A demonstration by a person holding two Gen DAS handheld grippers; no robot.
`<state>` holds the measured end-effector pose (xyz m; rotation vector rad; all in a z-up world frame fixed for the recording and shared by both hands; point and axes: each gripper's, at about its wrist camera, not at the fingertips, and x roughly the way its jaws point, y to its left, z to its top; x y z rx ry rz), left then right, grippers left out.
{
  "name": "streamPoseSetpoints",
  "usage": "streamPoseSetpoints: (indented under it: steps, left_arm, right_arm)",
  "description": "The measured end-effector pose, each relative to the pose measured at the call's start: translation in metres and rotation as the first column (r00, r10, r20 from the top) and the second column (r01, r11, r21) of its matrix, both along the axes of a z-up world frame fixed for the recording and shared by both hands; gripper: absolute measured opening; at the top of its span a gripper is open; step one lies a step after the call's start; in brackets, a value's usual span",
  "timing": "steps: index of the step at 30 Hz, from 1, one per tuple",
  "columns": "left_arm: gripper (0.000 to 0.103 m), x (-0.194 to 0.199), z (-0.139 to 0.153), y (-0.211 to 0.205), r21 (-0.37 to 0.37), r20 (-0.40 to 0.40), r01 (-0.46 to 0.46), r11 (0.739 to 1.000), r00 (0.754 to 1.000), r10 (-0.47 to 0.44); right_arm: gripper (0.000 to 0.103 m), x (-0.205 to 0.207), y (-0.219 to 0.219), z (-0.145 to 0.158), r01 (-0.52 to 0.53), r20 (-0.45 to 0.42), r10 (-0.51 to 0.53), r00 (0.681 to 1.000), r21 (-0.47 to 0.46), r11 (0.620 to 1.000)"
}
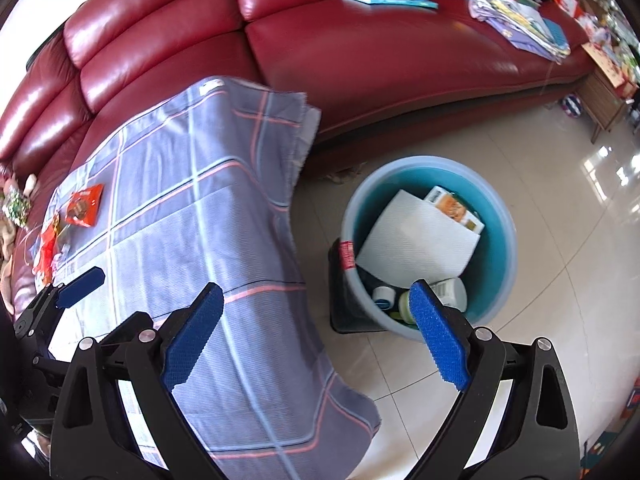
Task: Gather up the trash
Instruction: 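Move both open tools back over the cloth toward the snack wrappers, then grasp the red snack bag with the left tool while the right tool grasps the orange Ovaltine packet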
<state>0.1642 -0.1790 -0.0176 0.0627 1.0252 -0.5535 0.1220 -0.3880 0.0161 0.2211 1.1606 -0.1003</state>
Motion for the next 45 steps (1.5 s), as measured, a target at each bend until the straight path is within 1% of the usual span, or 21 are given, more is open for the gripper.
streamPoseSetpoints:
  steps: [5, 10, 13, 19, 23, 26, 28, 31, 36, 43, 45]
  left_arm:
    - [0.099, -0.002, 0.006, 0.055, -0.004, 0.012, -0.082, 0.997, 0.997, 0.082]
    - [0.099, 0.0, 0.011, 0.121, 0.001, 0.024, -0.187, 0.982, 0.982, 0.187]
    - [0.099, 0.006, 0.014, 0.164, 0.019, 0.035, -0.255, 0.967, 0.967, 0.254]
    - [0.099, 0.02, 0.015, 0.243, 0.061, 0.051, -0.374, 0.925, 0.927, 0.371]
    - [0.099, 0.028, 0.011, 0.285, 0.08, 0.056, -0.429, 0.9, 0.903, 0.425]
    - [0.099, 0.036, 0.005, 0.311, 0.077, 0.04, -0.464, 0.882, 0.886, 0.463]
    - [0.099, 0.041, 0.001, 0.323, 0.075, 0.03, -0.481, 0.874, 0.877, 0.48]
    - [0.099, 0.049, -0.005, 0.33, 0.094, 0.026, -0.485, 0.87, 0.874, 0.485]
    - [0.099, 0.067, -0.014, 0.332, 0.131, 0.028, -0.472, 0.872, 0.881, 0.472]
    - [0.099, 0.085, -0.025, 0.325, 0.132, 0.012, -0.432, 0.892, 0.901, 0.434]
    - [0.099, 0.09, -0.029, 0.322, 0.144, 0.019, -0.428, 0.892, 0.903, 0.43]
  right_arm:
    - [0.09, 0.011, 0.04, 0.002, -0.059, -0.008, 0.059, 0.998, -0.002, 0.998]
    - [0.09, 0.027, 0.091, 0.004, -0.135, -0.016, 0.135, 0.991, -0.009, 0.991]
    - [0.09, 0.039, 0.122, 0.004, -0.179, -0.017, 0.179, 0.984, -0.002, 0.984]
    - [0.09, 0.066, 0.191, 0.002, -0.279, -0.033, 0.28, 0.959, 0.027, 0.96]
    - [0.09, 0.085, 0.23, -0.004, -0.334, -0.05, 0.336, 0.941, 0.038, 0.942]
    - [0.09, 0.1, 0.255, -0.011, -0.366, -0.068, 0.369, 0.927, 0.043, 0.929]
    - [0.09, 0.11, 0.271, -0.015, -0.386, -0.079, 0.389, 0.918, 0.047, 0.921]
    - [0.09, 0.121, 0.285, -0.018, -0.398, -0.084, 0.401, 0.912, 0.051, 0.916]
    - [0.09, 0.137, 0.298, -0.024, -0.408, -0.095, 0.411, 0.907, 0.051, 0.912]
    - [0.09, 0.159, 0.311, -0.03, -0.409, -0.099, 0.413, 0.905, 0.059, 0.911]
    - [0.09, 0.163, 0.313, -0.031, -0.411, -0.099, 0.415, 0.904, 0.06, 0.91]
